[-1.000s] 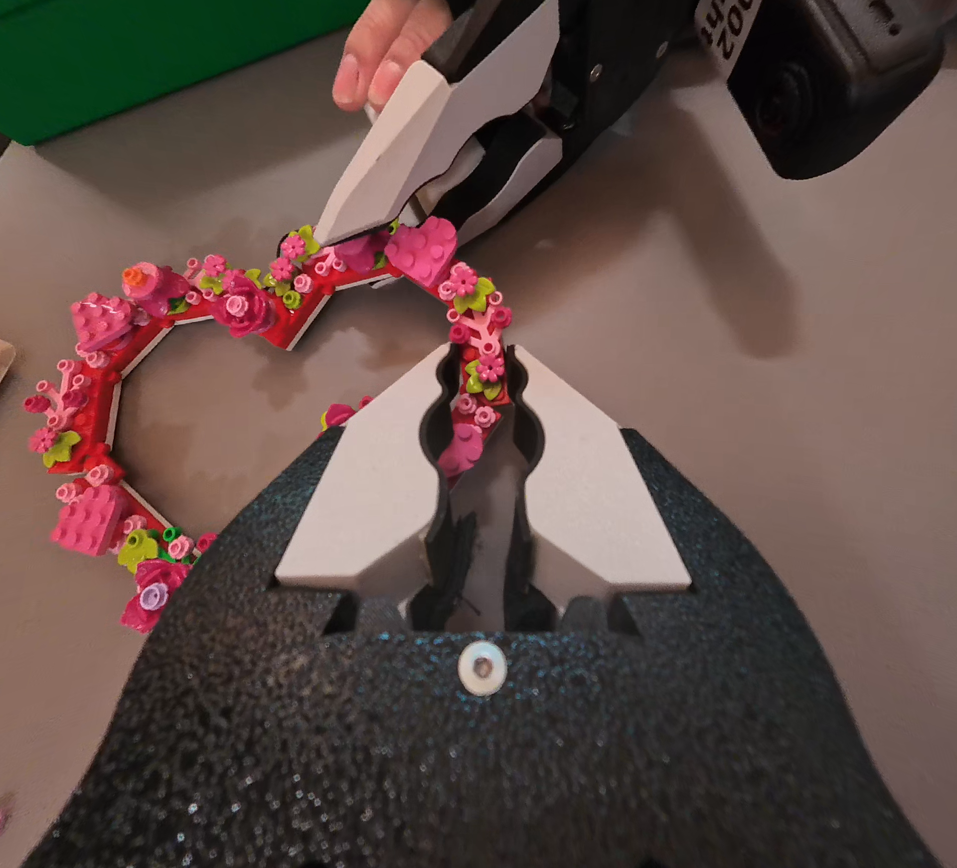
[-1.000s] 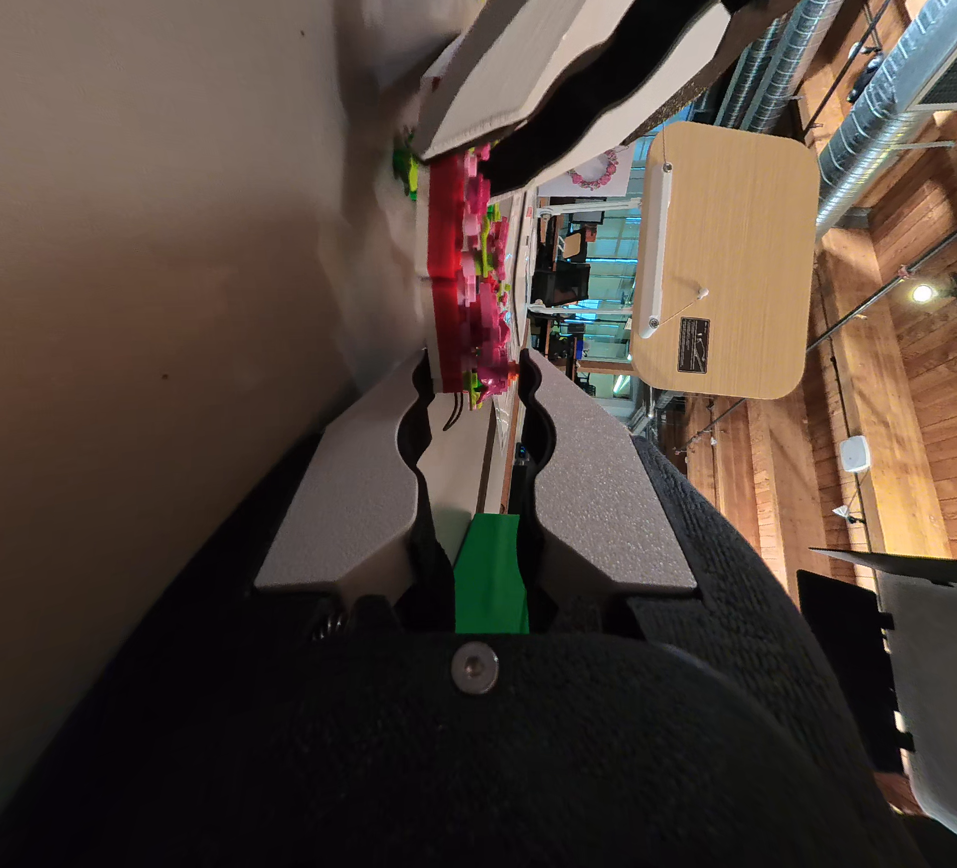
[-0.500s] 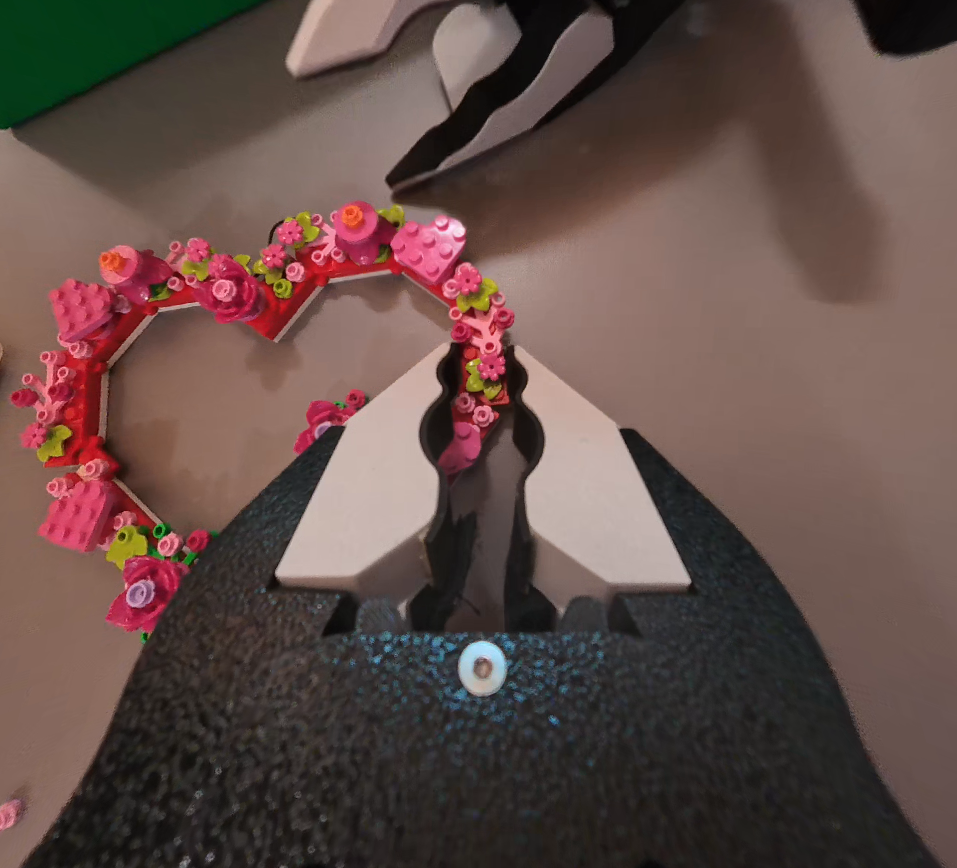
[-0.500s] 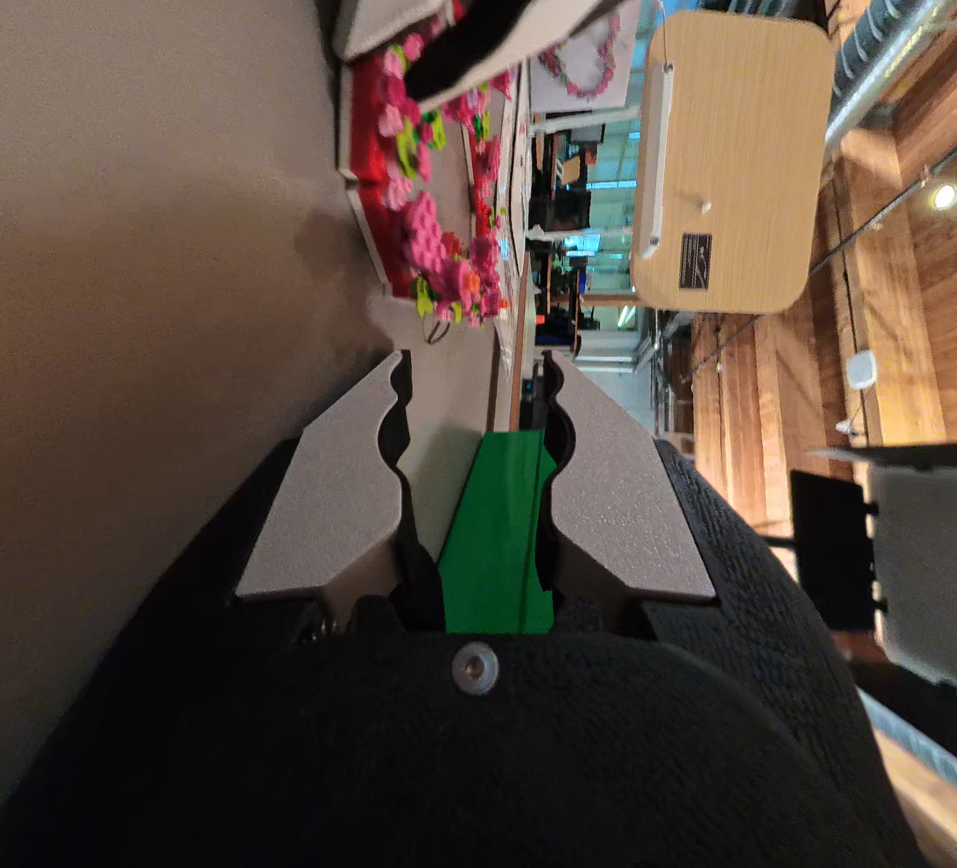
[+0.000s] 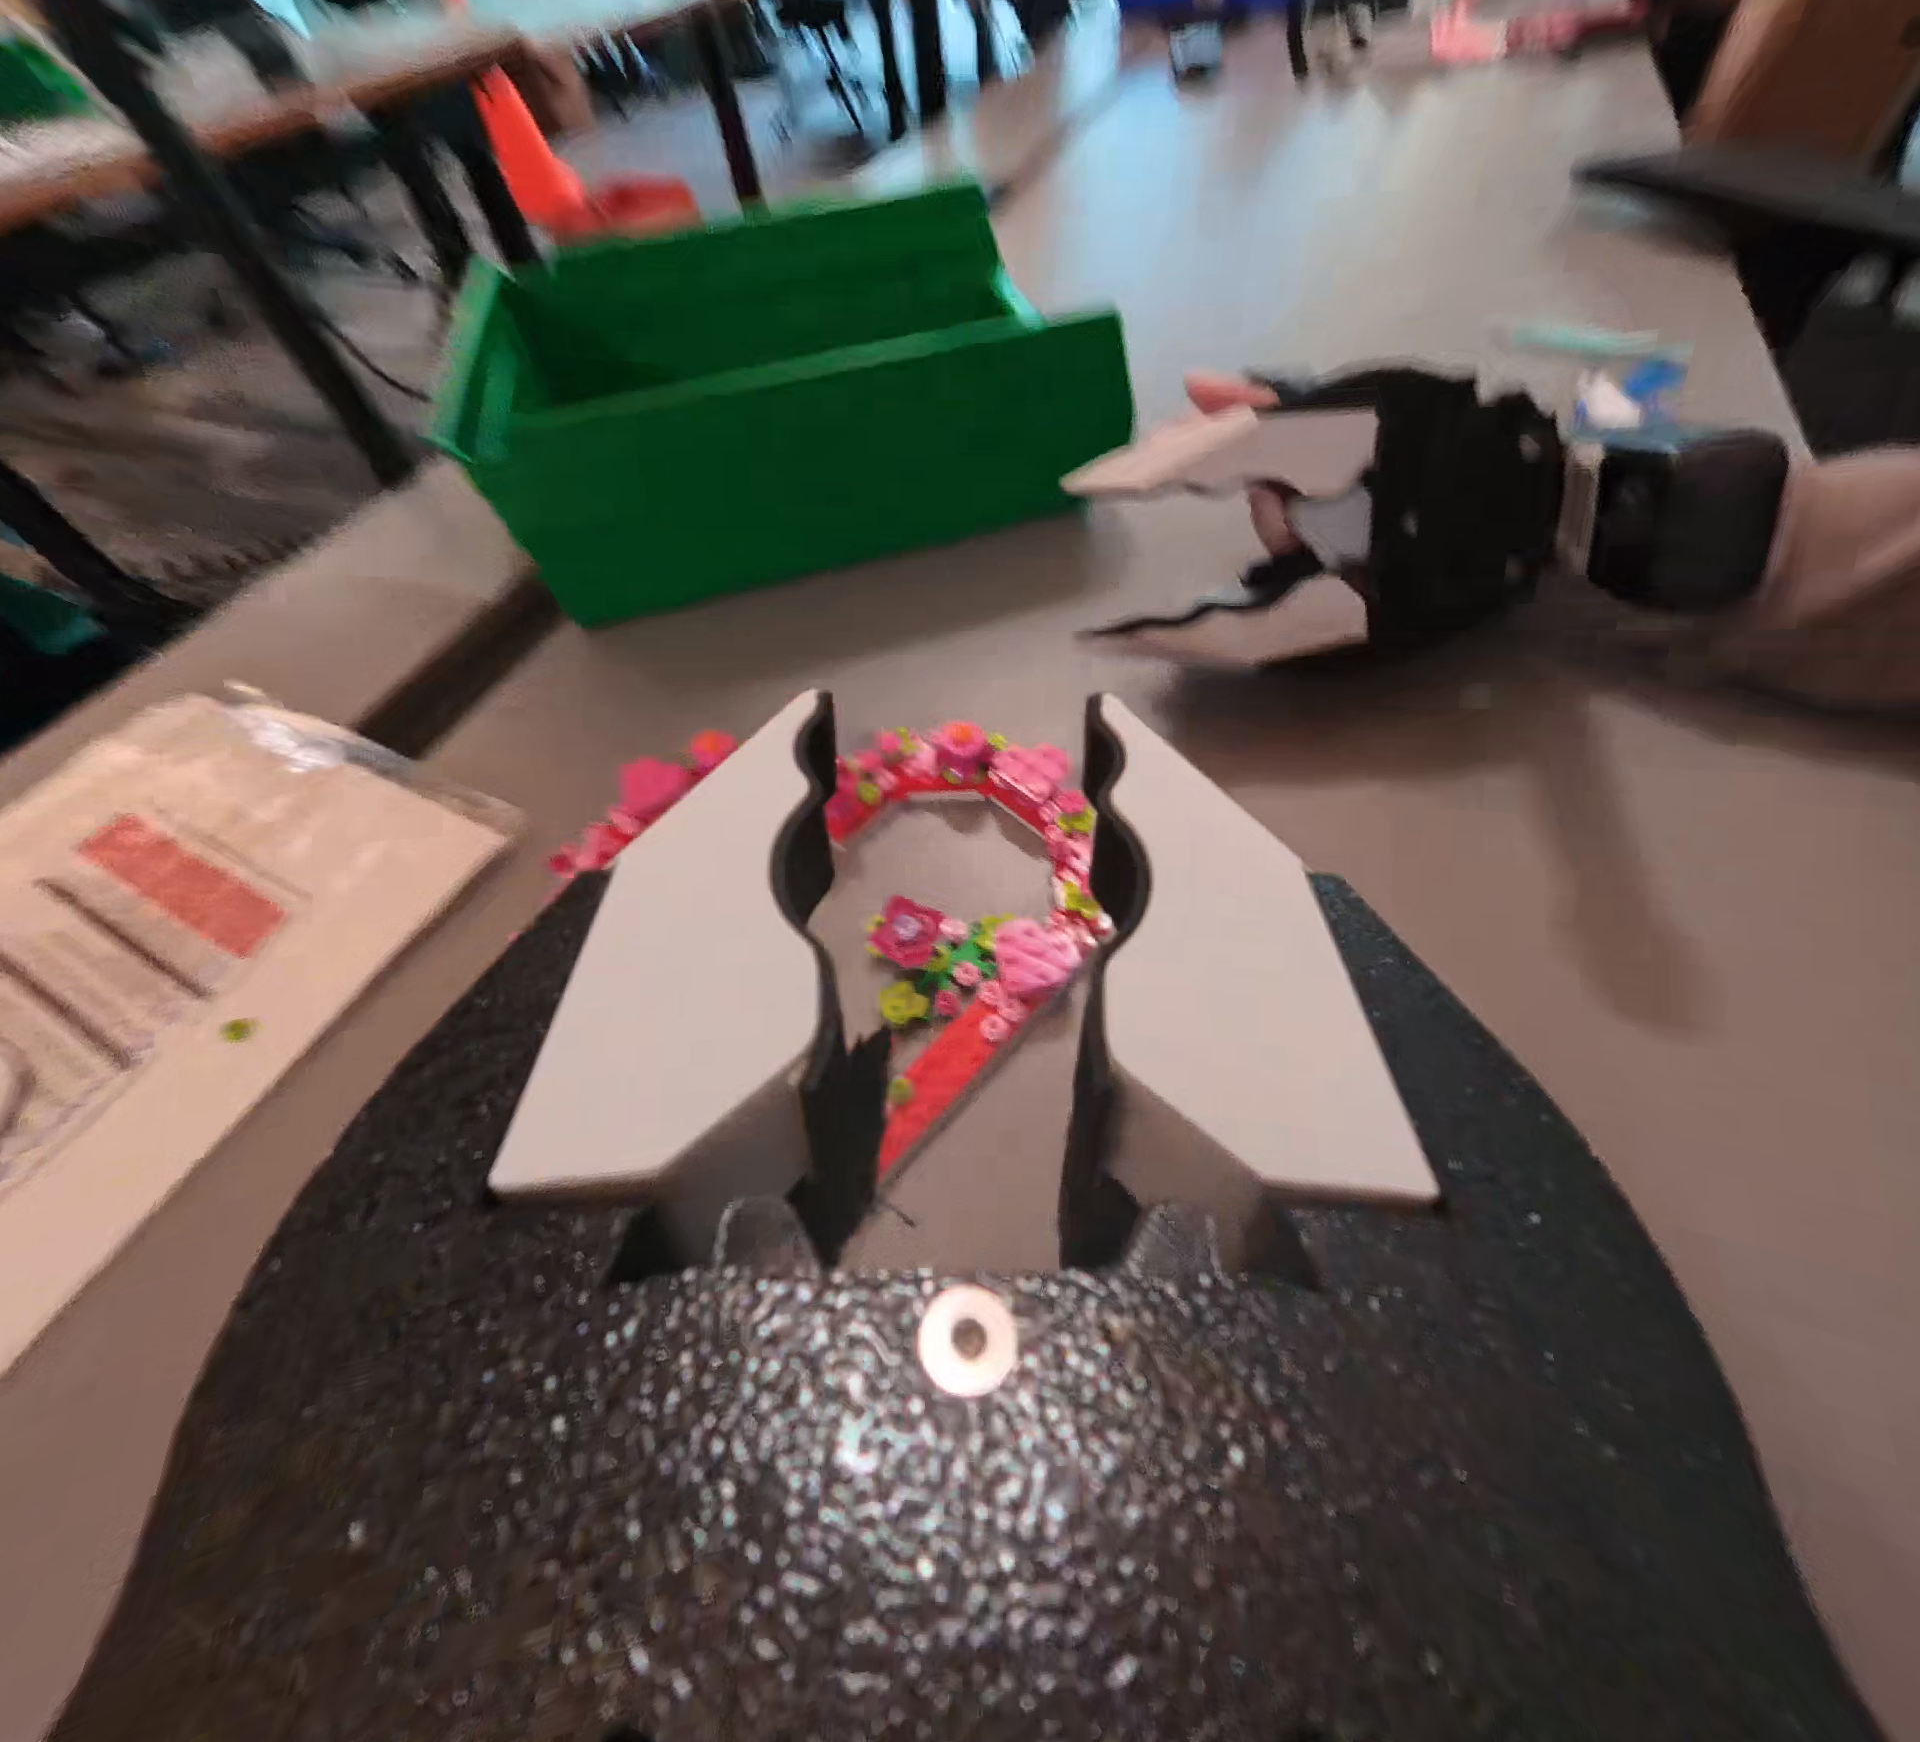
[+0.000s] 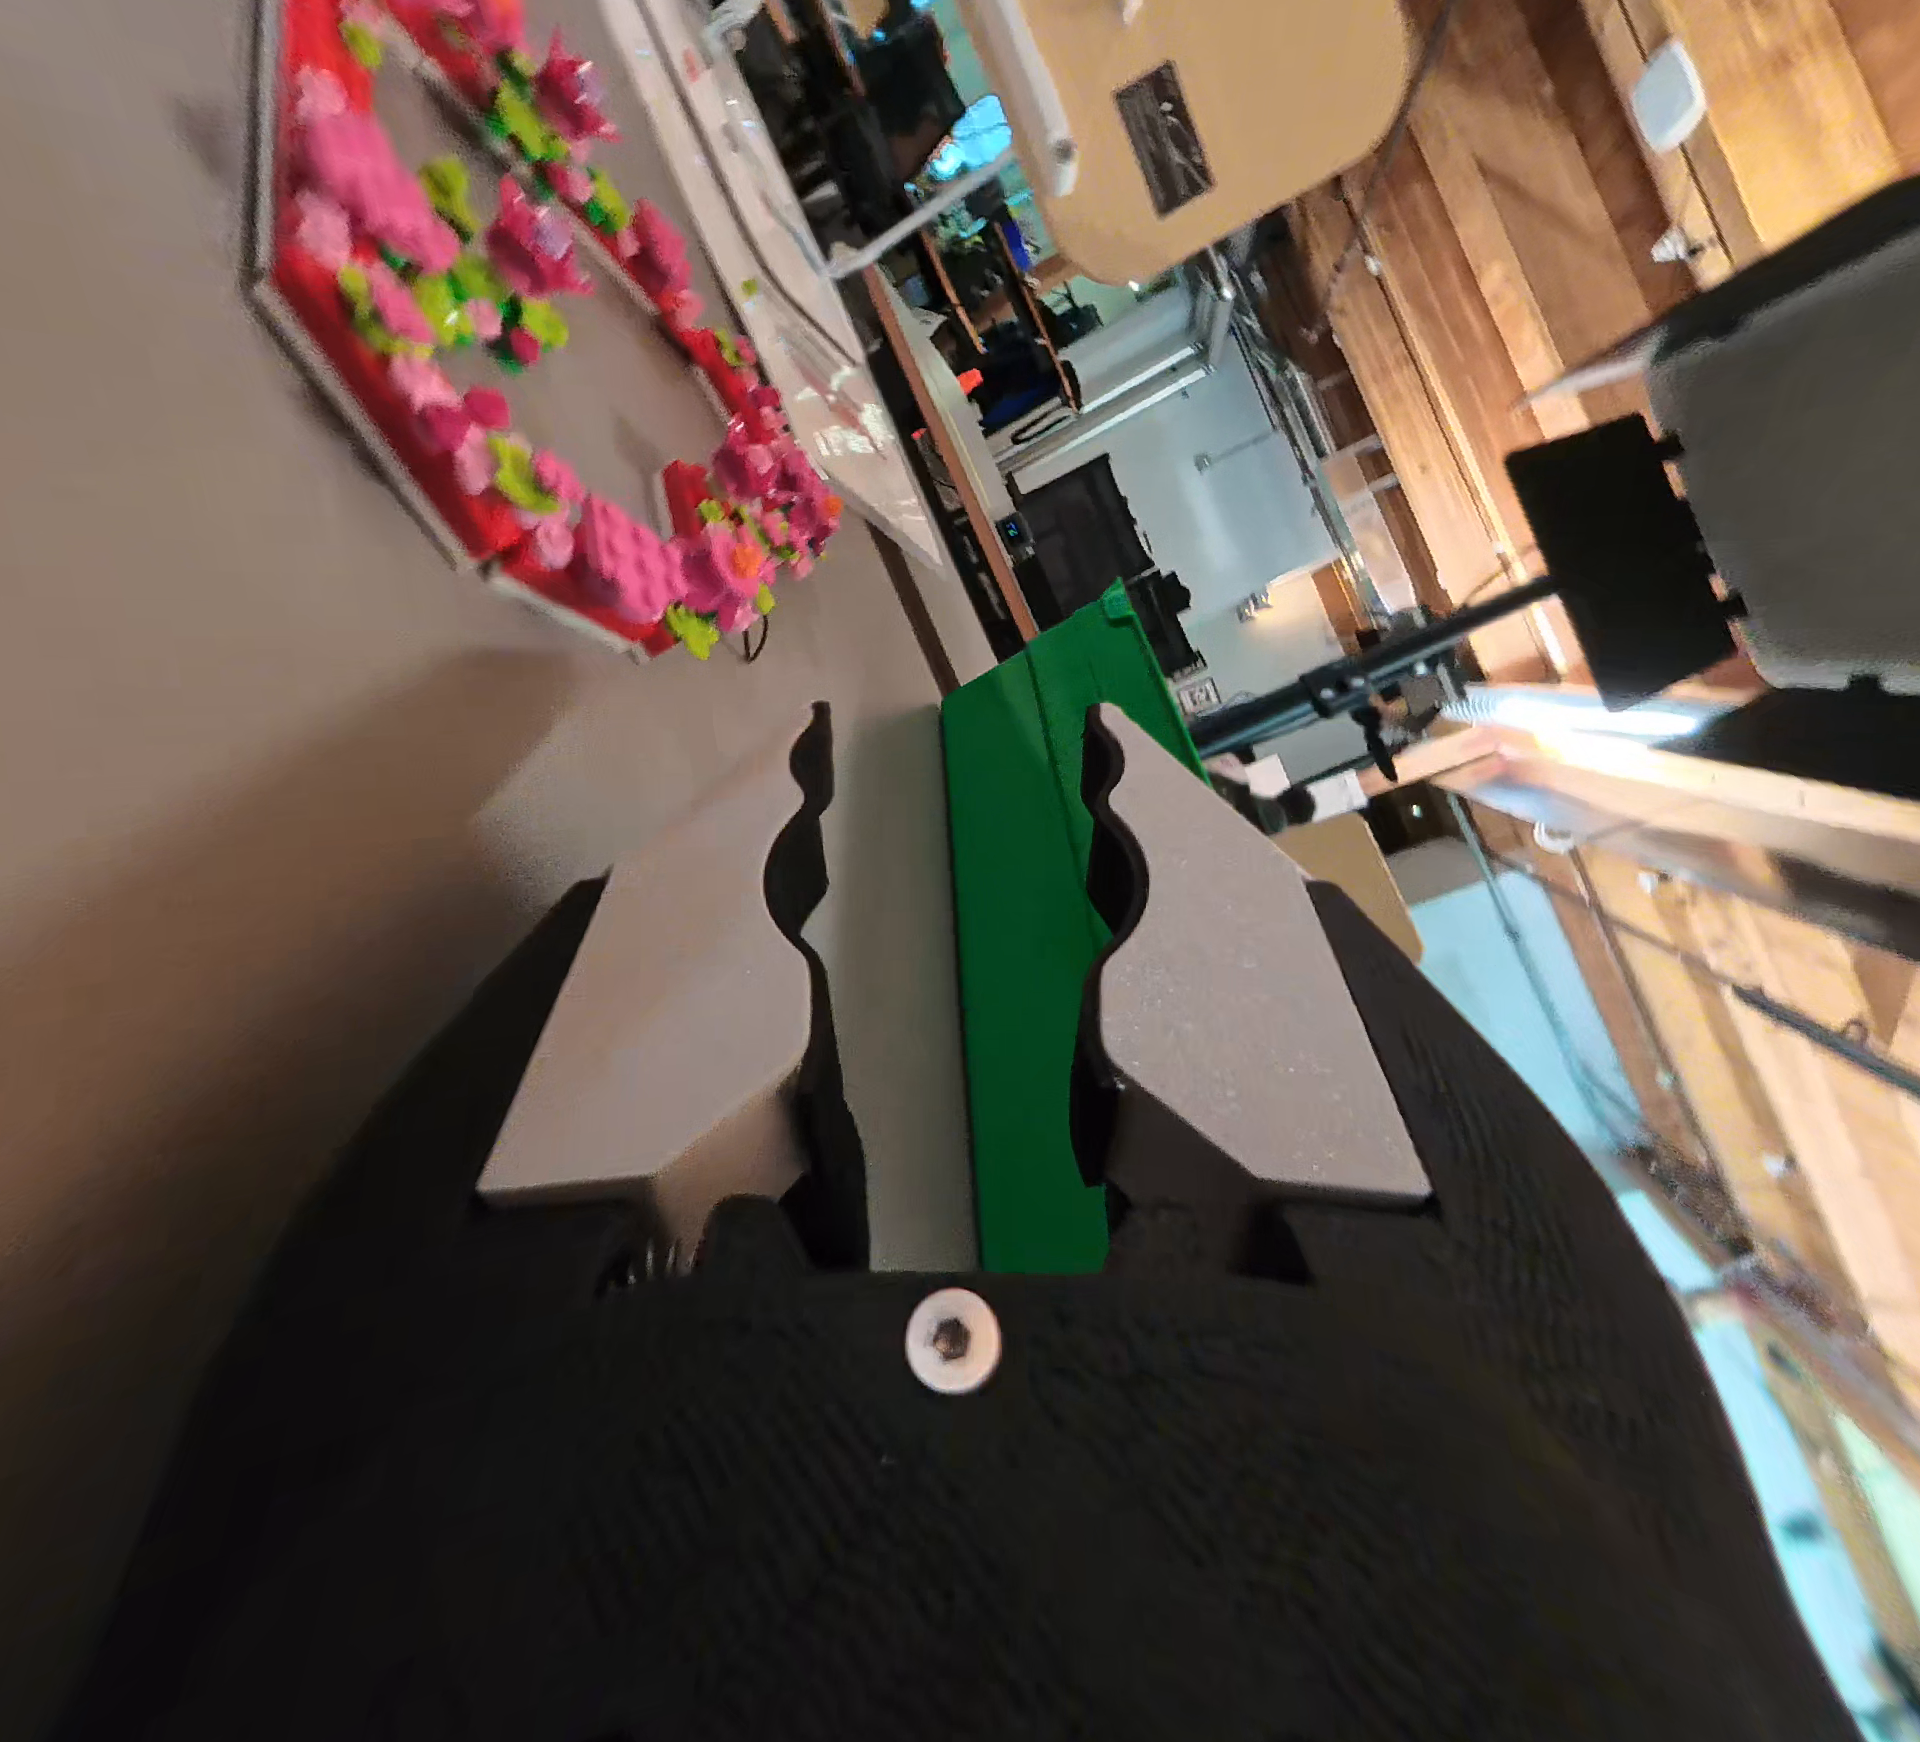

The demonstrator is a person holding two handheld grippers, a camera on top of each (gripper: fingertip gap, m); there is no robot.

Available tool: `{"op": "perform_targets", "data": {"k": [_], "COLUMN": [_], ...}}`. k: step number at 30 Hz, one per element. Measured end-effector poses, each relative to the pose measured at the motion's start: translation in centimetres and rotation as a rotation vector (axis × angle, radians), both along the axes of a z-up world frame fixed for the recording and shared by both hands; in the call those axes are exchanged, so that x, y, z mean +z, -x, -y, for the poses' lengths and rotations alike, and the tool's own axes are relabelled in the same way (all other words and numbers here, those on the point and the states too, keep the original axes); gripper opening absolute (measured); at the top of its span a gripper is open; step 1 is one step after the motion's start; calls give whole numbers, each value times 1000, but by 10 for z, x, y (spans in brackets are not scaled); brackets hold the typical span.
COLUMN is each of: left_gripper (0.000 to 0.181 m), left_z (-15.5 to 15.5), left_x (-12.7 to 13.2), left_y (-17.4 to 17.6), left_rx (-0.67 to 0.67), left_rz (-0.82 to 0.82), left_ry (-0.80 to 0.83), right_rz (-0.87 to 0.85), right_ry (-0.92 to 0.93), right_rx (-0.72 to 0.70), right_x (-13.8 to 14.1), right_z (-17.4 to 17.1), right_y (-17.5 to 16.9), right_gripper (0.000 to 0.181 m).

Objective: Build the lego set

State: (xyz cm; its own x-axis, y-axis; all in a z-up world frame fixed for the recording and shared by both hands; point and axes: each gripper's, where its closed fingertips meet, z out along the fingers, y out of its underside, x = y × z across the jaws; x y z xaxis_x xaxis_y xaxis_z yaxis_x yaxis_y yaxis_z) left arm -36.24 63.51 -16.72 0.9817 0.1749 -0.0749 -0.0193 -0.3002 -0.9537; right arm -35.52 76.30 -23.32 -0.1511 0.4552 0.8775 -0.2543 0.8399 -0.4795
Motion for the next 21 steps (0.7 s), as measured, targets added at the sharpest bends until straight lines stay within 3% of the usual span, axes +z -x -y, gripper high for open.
{"op": "perform_targets", "data": {"k": [4,7,9,14,18,21], "left_gripper": [41,30,31,29,27,25], "left_z": [46,69,74,83,86,92], "left_x": [30,14,-1,-8,-4,1], "left_y": [29,44,46,44,46,44], "left_rx": [148,216,212,231,229,229], "left_rz": [-146,-223,-203,-173,-202,-219], "left_ry": [-287,-347,-351,-493,-526,-561], "right_rz": [-37,-55,-67,-101,-145,-165], "right_ry": [135,211,233,251,318,345], "right_rx": [-90,-153,-205,-369,-502,-513], "right_x": [16,23,26,29,36,40], "right_z": [4,4,1,-19,-48,-53], "right_y": [0,3,6,12,7,4], "right_gripper": [44,43,42,41,39,38]}}
